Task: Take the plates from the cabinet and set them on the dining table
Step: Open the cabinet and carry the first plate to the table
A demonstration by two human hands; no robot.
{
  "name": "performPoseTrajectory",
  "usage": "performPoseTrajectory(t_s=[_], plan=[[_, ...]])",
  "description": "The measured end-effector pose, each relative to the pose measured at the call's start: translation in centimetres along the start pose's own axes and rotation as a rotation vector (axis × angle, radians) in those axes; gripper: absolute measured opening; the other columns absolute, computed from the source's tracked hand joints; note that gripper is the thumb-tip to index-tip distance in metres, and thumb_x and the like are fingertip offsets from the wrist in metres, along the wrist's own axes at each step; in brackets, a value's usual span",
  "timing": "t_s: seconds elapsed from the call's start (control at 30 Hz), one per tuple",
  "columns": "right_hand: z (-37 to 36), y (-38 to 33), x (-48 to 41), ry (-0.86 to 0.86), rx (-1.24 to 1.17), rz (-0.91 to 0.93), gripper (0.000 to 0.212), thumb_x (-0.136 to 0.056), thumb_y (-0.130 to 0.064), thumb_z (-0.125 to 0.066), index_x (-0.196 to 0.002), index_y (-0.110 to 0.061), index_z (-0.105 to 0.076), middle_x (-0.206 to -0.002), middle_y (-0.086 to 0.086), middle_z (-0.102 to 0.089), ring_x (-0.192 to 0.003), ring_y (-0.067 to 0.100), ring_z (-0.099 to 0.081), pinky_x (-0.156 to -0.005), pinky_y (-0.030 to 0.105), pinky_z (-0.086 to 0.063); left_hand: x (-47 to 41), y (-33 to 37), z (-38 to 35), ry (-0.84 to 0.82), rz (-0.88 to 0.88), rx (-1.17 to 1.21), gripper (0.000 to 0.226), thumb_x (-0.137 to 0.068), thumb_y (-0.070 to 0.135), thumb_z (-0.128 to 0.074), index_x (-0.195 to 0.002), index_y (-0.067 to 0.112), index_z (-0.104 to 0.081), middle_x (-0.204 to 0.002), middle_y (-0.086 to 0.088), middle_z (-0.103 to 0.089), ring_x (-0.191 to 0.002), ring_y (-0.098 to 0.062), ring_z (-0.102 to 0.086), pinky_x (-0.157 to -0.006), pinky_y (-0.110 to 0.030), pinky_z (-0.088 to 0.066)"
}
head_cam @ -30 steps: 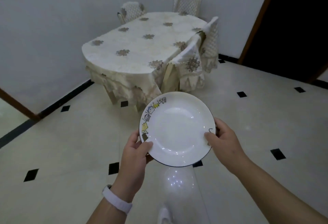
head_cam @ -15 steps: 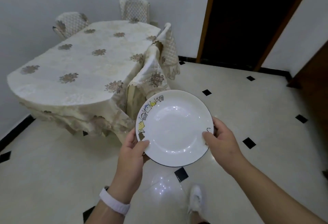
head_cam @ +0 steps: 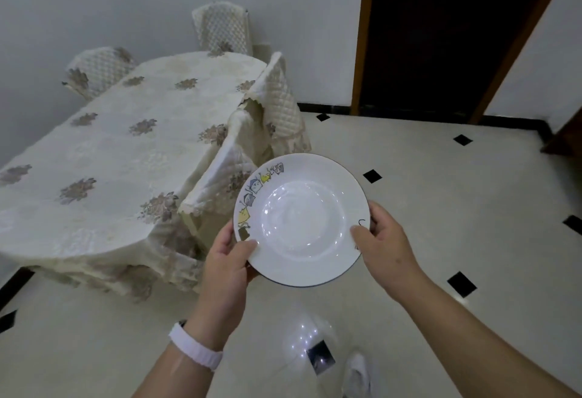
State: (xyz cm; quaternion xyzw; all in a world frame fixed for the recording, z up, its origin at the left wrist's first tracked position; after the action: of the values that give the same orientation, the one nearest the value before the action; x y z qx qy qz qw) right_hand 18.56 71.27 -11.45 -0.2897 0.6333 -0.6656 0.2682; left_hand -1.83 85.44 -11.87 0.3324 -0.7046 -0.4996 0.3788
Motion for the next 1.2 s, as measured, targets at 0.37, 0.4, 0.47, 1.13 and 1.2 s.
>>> performPoseTrajectory(t_s=[0.37,0.4,0.47,1.13,1.2], plan=[[8.0,-2.1,-10.4,0.069,0.036,0.060,0.045,-0.078,-0.014,-0.049,-0.104,-0.046,-0.066,-0.075,-0.008,-0.064,-0.062,0.006,-0.054,-0.056,0.015,-0.048,-9.8,0.5,-10.9,-0.100,-0.016,0.030,0.045,-0.078,0.008,-0.056,-0.114,0.033,-0.068,-0.108,-0.003,-0.075,-0.087,-0.019,-0.072,-0.063,-0.029,-0.057],[8.1,-2.2,-11.4,0.077,0.041,0.058,0.046,-0.079,-0.012,-0.048,-0.104,-0.047,-0.066,-0.073,-0.011,-0.062,-0.061,0.005,-0.053,-0.056,0.014,-0.047,-10.8,0.5,-11.4,-0.107,-0.012,0.034,0.045,-0.078,0.008,-0.056,-0.113,0.033,-0.068,-0.108,-0.003,-0.075,-0.088,-0.019,-0.072,-0.063,-0.029,-0.057],[8.2,-2.2,-13.3,0.083,0.049,0.050,0.048,-0.078,-0.011,-0.048,-0.103,-0.048,-0.066,-0.071,-0.013,-0.061,-0.059,0.005,-0.052,-0.055,0.012,-0.046,-12.8,0.3,-12.0,-0.106,-0.001,0.051,0.045,-0.078,0.008,-0.056,-0.114,0.032,-0.068,-0.110,-0.003,-0.074,-0.090,-0.021,-0.072,-0.064,-0.030,-0.057],[5.0,-7.2,-42.9,0.224,0.096,0.065,0.043,-0.085,0.000,-0.048,-0.107,-0.032,-0.067,-0.072,-0.018,-0.066,-0.062,-0.002,-0.059,-0.054,0.011,-0.045,-45.4,6.8,-18.6,-0.213,0.019,0.089,0.045,-0.075,0.006,-0.056,-0.108,0.034,-0.071,-0.110,-0.004,-0.074,-0.094,-0.027,-0.072,-0.067,-0.035,-0.059],[4.5,-7.5,-44.7,0.226,0.084,0.062,0.045,-0.086,0.002,-0.048,-0.107,-0.033,-0.066,-0.076,-0.014,-0.068,-0.066,0.001,-0.061,-0.056,0.014,-0.048,-47.4,7.4,-18.8,-0.201,0.010,0.086,0.047,-0.075,0.006,-0.056,-0.108,0.036,-0.071,-0.110,-0.002,-0.074,-0.095,-0.025,-0.072,-0.065,-0.033,-0.058]])
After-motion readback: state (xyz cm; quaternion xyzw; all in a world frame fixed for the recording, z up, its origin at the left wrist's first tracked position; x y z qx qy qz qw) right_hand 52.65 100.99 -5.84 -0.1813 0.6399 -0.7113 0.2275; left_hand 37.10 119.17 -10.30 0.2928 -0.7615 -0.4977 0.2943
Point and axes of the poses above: each hand's wrist, its own x-axis away from the middle knuckle, its own z-axis out of the back of the hand, y = z × x, the point moved 7 cm from there along -x, towards the middle knuckle
